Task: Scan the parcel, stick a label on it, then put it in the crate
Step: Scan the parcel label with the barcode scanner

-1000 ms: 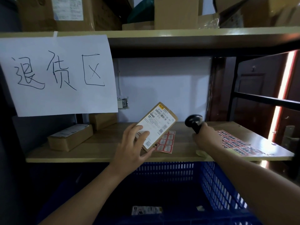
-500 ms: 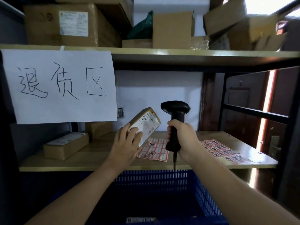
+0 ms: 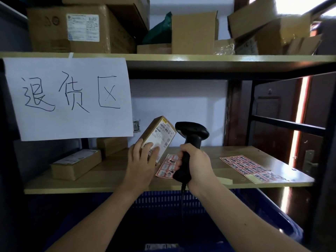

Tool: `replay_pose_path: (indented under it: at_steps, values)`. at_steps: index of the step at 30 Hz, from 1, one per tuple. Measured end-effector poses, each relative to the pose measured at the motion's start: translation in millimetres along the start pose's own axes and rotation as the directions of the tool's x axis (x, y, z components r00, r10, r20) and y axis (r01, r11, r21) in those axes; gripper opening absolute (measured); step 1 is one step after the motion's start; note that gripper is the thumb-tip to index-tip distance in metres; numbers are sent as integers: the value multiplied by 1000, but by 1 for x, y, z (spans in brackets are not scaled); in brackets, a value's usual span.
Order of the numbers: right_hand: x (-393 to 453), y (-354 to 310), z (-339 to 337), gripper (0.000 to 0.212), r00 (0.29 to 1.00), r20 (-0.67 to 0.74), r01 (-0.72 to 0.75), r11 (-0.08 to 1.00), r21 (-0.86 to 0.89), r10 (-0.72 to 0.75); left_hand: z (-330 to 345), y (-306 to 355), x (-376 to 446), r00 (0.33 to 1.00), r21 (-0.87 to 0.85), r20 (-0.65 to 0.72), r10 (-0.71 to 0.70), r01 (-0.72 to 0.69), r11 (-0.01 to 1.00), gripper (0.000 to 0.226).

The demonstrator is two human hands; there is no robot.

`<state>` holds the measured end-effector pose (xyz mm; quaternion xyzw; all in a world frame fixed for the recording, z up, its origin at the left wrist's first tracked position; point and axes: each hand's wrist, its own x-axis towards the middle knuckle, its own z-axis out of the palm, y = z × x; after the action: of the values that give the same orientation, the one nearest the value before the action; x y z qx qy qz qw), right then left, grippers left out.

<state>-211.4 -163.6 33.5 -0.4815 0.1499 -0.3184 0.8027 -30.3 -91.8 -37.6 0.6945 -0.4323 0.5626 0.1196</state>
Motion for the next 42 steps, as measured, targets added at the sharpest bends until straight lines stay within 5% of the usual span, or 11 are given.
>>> replay_pose_path:
  at_steps: [19,29,33,38,42]
  values:
    - [12,13,-5,11,994,59,-100,990,98,95,10,7,-3,1000,5,-17,7,-7,1000,67]
    - [14,15,-13,15,992,99,-85,996,37,81,13,11,0,1000,-16,-21,-7,7,1000,61]
    - [24,4,-21,13,997,42,64,982,-179,-57,6,11,4,993,-110,1,-121,121,987,54]
    - [58,-18,-41,19,956,24,230,702,-674,-291,-3,13,13,949,-195,41,-313,315,929,57]
    - [91,-26,-68,37,917,64,142,171,-975,-395,-4,10,10,948,-221,58,-313,318,922,57]
